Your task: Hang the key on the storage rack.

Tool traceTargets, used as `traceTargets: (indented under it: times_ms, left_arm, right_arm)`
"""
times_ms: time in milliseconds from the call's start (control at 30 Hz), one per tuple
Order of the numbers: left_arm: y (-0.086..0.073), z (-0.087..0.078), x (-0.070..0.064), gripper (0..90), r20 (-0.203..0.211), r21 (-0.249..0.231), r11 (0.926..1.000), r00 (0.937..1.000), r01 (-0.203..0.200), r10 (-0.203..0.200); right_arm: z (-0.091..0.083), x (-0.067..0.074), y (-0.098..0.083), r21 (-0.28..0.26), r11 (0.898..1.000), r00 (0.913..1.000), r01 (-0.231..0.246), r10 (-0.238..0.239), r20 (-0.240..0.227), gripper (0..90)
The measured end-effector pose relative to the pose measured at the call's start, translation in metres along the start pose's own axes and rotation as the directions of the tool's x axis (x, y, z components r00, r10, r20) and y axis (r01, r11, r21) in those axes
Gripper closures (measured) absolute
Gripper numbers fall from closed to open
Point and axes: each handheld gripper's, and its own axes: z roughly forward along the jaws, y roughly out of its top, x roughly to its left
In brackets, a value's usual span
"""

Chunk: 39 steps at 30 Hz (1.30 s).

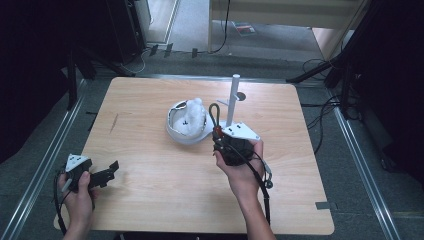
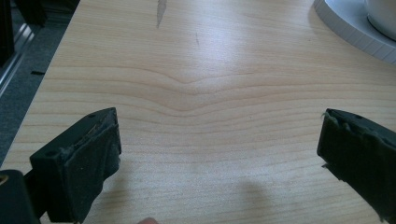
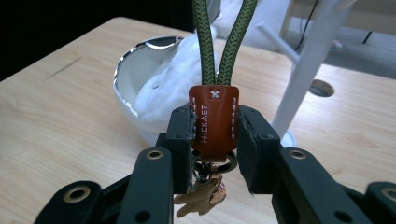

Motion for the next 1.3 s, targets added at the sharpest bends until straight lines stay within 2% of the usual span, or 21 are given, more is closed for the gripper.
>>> traceTargets:
  times_ms: [300,433,833,1300]
  left_arm:
    - [0.0,0.0,0.0,0.4,0.0,0.001,1.0,1.0,0.002,-0.002]
    - [0.0,0.0,0.0,0.4,0.0,0.001,1.0,1.0,0.001,-0.001]
    - [0.0,0.0,0.0,0.4,0.0,0.0,1.0,1.0,-0.001,0.001]
    - [0.0,0.0,0.0,0.4,0.0,-0.002,1.0,1.0,-0.001,0.001]
  right_arm:
    - [-0.009,-0.01,0.004,-0.083,0.996,0.9974,-0.014,0.02,0.069,68.9]
    - [-0.011,-0.014,0.005,-0.103,0.994,0.995,-0.022,0.032,0.095,68.9]
    - [-0.008,-0.031,0.003,-0.101,0.994,0.9877,-0.044,0.058,0.145,69.0]
    - [0.008,-0.041,-0.001,-0.072,0.994,0.985,-0.079,0.089,0.148,68.9]
